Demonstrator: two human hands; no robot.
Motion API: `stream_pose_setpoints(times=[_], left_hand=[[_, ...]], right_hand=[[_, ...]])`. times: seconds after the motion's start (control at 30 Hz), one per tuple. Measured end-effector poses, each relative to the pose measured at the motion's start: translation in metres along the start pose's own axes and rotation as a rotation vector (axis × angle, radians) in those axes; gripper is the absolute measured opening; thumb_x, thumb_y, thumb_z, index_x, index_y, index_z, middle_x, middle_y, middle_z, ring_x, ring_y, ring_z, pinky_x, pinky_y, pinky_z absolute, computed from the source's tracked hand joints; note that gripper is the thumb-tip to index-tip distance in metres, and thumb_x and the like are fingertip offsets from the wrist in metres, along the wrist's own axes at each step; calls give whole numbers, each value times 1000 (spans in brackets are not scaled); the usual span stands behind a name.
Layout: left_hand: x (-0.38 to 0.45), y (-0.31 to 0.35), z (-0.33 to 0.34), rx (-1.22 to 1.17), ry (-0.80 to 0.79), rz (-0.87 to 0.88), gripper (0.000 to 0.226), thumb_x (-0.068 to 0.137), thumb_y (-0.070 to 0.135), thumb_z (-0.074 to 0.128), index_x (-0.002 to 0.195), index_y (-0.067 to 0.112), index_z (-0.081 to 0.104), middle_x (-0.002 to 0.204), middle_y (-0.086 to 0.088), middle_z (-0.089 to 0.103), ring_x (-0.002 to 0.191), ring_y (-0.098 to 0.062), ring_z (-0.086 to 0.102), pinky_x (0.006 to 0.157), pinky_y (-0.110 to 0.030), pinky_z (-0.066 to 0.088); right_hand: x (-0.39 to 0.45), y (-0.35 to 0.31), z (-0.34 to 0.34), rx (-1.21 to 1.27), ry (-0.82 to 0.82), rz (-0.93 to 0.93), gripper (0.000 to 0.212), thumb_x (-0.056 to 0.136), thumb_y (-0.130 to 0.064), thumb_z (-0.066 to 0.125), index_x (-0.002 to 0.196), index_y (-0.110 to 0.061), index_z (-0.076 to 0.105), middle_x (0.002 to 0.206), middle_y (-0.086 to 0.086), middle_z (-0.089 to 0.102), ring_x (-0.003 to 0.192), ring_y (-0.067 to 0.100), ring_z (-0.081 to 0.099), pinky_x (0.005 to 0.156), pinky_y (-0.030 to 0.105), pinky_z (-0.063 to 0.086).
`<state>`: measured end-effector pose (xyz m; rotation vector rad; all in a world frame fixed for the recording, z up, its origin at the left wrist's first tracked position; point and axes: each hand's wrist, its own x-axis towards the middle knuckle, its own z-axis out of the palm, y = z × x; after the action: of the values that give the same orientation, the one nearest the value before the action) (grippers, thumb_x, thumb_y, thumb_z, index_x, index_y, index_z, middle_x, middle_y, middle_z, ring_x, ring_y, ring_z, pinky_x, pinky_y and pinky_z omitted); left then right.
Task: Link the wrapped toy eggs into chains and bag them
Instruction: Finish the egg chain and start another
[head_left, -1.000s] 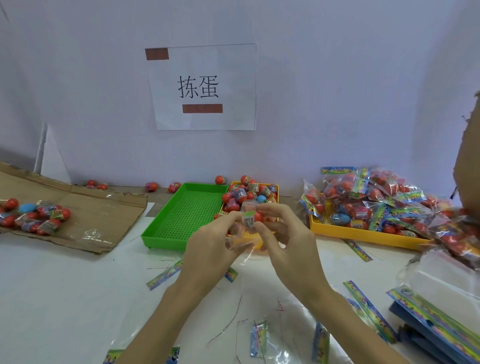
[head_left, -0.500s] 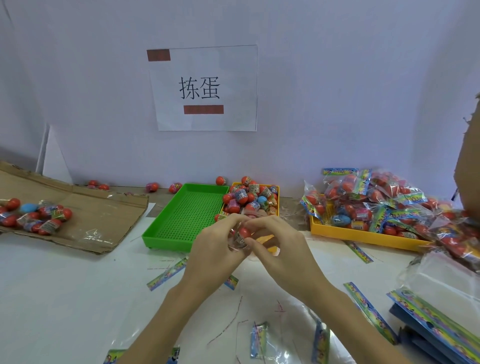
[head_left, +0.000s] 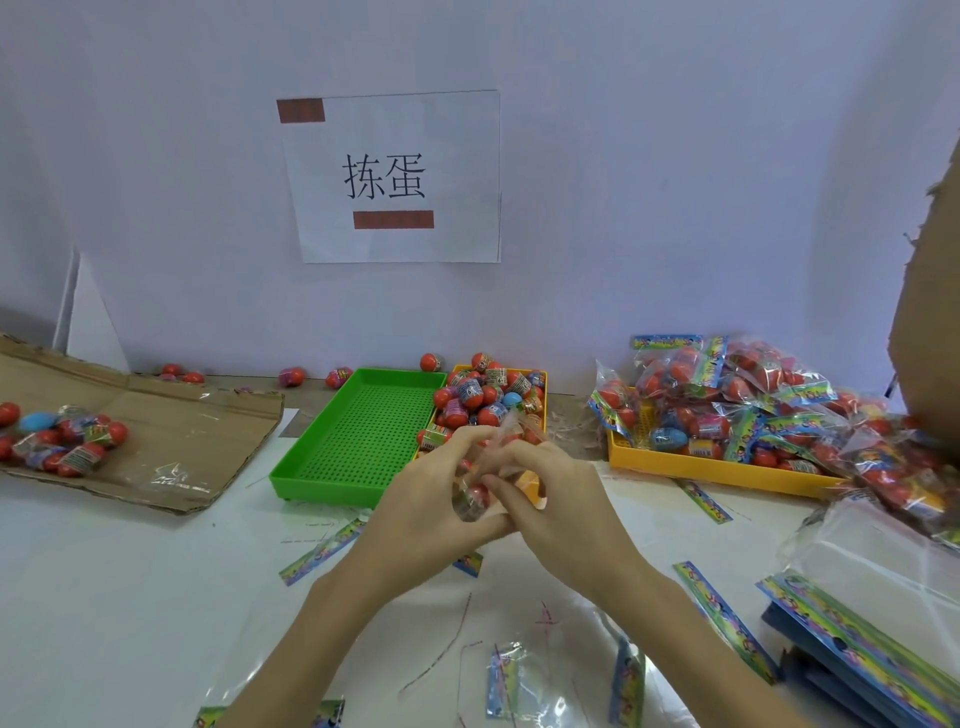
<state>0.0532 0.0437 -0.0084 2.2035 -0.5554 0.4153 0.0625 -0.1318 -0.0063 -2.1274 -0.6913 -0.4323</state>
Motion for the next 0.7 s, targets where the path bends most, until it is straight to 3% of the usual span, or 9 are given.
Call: stream_pose_setpoints(times=[0.1,0.23,0.33,0.5,0.57,0.63,0.7], left_hand=[[0,-4,-3,13,-3,-14,33,84,38,83,110,33,64,81,24,65,67,0,60,60,-17,41],[-1,-7,-4,54,-11,-72,20,89,30,80,91,35,61,72,17,64,64,-8,60,62,-37,50],[0,-11,-10,80,66,-124,17,88,31,82,96,34,67,81,20,71,72,-2,67,68,-34,55],[4,-23,-24,74,302,-293,16,86,42,82,94,36,70,89,21,72,86,9,64,68,-16,48],[5,-27,-28,-36,420,-376,17,87,41,82,95,33,68,94,18,71,92,5,65,73,-19,51],[6,-30,-32,-215,484,-453,19,89,38,80,100,28,68,103,11,73,97,-10,71,82,-33,58],[7,-32,-33,-378,518,-503,21,90,35,80,105,24,68,110,1,74,86,-17,77,78,-33,60]], right_hand=[[0,0,2,-57,-14,9,13,102,-23,60,103,-35,66,100,-15,62,103,4,52,85,26,45],[0,1,6,-63,-127,-10,12,108,-26,49,110,-38,50,106,-29,57,109,-18,38,89,23,30],[1,-2,6,45,-62,-25,24,106,-22,53,121,-40,44,113,-31,63,114,-16,51,97,20,35],[6,0,2,107,208,-66,26,103,-5,54,119,-25,61,114,-16,69,112,3,64,92,17,50],[8,6,5,78,199,-17,25,104,-6,53,116,-23,66,111,-16,69,109,2,62,89,15,50],[9,12,10,57,122,21,25,105,-8,52,118,-22,69,114,-16,69,110,-1,61,89,14,49],[14,18,18,4,23,16,28,107,-10,49,124,-23,67,122,-14,67,114,-3,57,94,10,44]])
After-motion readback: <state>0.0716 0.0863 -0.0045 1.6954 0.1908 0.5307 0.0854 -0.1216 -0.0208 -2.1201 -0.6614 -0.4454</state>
